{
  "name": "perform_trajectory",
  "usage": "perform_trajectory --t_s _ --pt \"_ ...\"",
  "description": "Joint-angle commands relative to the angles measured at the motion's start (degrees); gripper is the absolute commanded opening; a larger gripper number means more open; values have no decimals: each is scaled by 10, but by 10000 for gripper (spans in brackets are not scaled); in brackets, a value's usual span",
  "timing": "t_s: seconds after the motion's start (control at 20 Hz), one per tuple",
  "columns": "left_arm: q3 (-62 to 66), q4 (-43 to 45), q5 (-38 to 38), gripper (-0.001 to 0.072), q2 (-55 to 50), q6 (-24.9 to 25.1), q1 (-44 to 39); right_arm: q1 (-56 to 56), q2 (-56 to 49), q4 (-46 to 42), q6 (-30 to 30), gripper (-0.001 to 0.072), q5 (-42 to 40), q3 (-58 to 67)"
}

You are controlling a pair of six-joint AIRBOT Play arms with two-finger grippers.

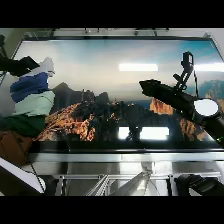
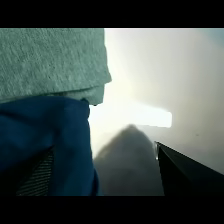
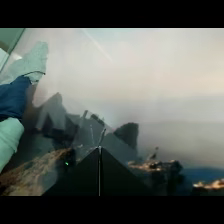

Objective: Fold the shirts.

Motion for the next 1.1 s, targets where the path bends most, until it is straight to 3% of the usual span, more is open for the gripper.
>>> perform_trajectory --t_s 0.0,0.15,0.45,0.55,0.75,1.0,1.05 --pt "17 35 -106 719 -67 1 -16 0 -23 0 0 14 0 0" --pt "-4 37 -161 719 -66 12 -20 1 -36 0 0 14 4 0" --pt "-2 37 -298 716 -73 88 -45 1 -41 0 0 14 19 0" --pt "15 46 -304 715 -93 106 -54 1 -41 0 0 14 19 0" --pt "19 171 -290 715 -120 103 -66 1 -41 0 0 15 19 0" --pt "19 222 -282 713 -145 103 -76 1 -41 0 0 15 19 0" --pt "19 245 -282 626 -147 103 -80 1 -41 0 0 14 19 0"
